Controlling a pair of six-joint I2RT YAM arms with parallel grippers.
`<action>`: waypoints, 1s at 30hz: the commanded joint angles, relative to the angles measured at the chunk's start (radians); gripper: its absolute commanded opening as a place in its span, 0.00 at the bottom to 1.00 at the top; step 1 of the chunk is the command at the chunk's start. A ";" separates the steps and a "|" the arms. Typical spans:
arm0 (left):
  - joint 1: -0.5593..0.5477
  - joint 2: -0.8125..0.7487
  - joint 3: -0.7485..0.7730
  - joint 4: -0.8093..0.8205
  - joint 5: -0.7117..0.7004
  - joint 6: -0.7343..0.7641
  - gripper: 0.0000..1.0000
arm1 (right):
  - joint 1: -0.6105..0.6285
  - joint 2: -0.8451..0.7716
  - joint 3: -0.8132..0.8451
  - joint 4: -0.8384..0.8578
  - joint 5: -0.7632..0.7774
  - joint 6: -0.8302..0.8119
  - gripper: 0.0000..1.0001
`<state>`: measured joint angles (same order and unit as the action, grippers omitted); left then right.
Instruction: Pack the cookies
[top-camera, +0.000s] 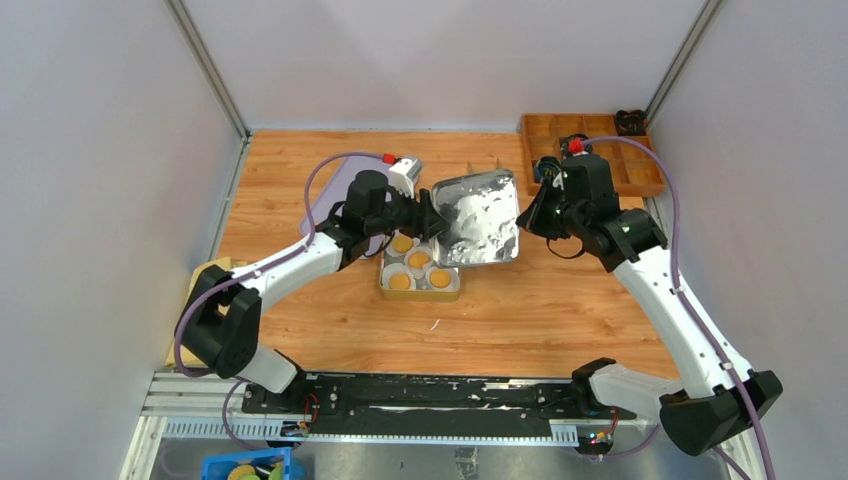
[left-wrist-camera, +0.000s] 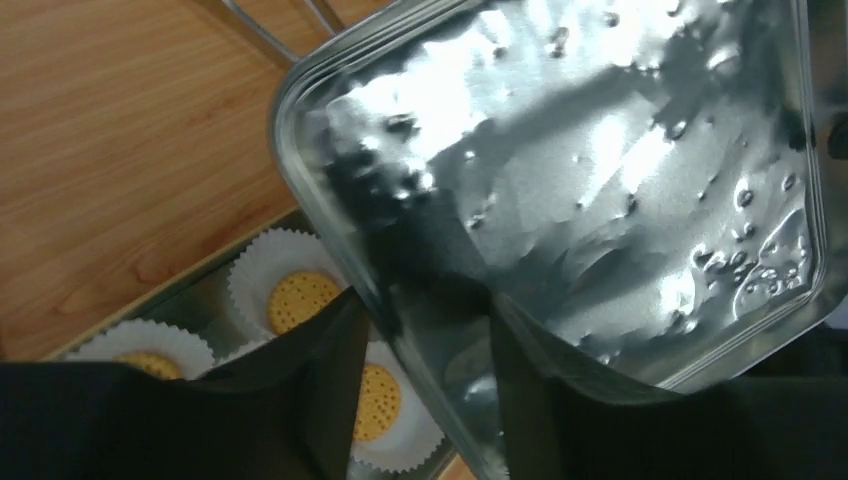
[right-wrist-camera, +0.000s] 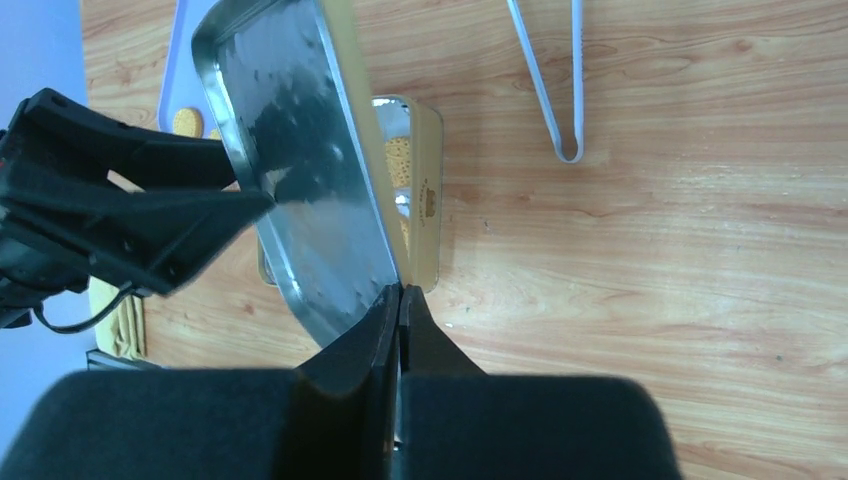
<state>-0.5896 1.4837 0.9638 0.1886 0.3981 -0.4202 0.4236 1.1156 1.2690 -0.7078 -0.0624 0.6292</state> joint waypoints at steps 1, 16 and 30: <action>-0.010 0.002 0.028 0.046 0.053 -0.004 0.34 | 0.009 0.002 -0.002 0.048 -0.057 -0.002 0.00; -0.010 -0.124 0.098 -0.059 0.018 -0.031 0.14 | 0.009 0.135 -0.025 0.115 -0.058 -0.077 0.03; -0.010 -0.128 0.361 -0.515 -0.281 0.110 0.10 | 0.073 0.162 0.111 0.123 0.315 -0.388 0.41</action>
<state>-0.5915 1.3411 1.2568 -0.2100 0.1768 -0.3542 0.4465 1.3117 1.3396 -0.6159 0.1081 0.3717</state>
